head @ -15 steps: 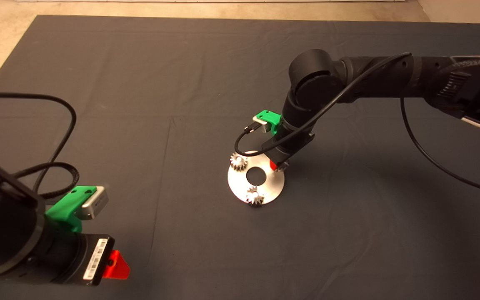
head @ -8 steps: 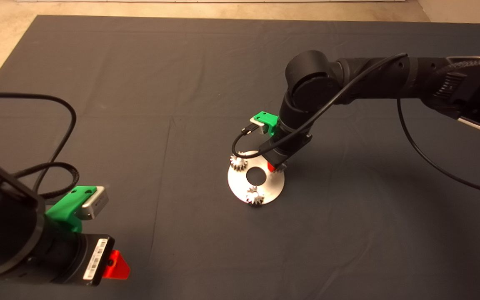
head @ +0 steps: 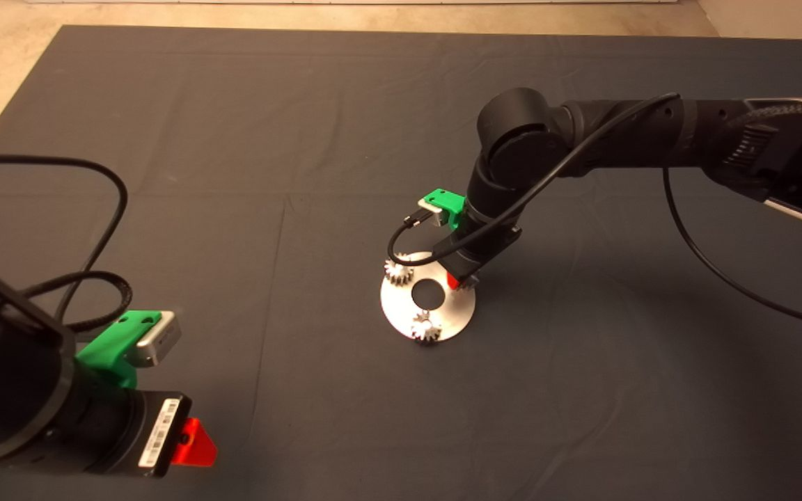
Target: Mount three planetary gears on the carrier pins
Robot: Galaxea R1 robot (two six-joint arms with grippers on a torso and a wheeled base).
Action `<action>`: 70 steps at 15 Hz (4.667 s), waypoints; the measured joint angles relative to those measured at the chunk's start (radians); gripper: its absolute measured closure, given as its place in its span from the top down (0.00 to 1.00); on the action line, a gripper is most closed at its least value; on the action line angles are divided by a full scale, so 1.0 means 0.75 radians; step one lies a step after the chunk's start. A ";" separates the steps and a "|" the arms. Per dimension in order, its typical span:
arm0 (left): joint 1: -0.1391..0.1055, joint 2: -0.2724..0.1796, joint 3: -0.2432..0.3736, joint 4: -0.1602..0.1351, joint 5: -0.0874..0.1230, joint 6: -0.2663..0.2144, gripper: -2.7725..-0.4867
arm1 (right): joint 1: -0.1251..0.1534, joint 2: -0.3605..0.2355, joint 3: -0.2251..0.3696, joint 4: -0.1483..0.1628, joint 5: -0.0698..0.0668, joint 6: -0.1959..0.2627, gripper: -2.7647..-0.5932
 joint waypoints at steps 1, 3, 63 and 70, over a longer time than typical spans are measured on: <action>0.000 0.000 0.000 0.000 -0.001 0.000 0.81 | 0.000 0.000 0.000 0.000 0.000 0.000 0.22; 0.000 0.000 0.000 0.000 0.000 0.000 0.81 | 0.000 0.000 0.000 0.000 0.000 0.000 0.22; 0.000 0.003 0.000 -0.001 0.000 0.000 0.81 | 0.000 -0.021 -0.001 -0.009 0.000 0.000 0.22; 0.000 0.003 0.000 -0.001 0.000 0.000 0.81 | 0.005 -0.017 -0.001 -0.031 0.000 0.000 0.22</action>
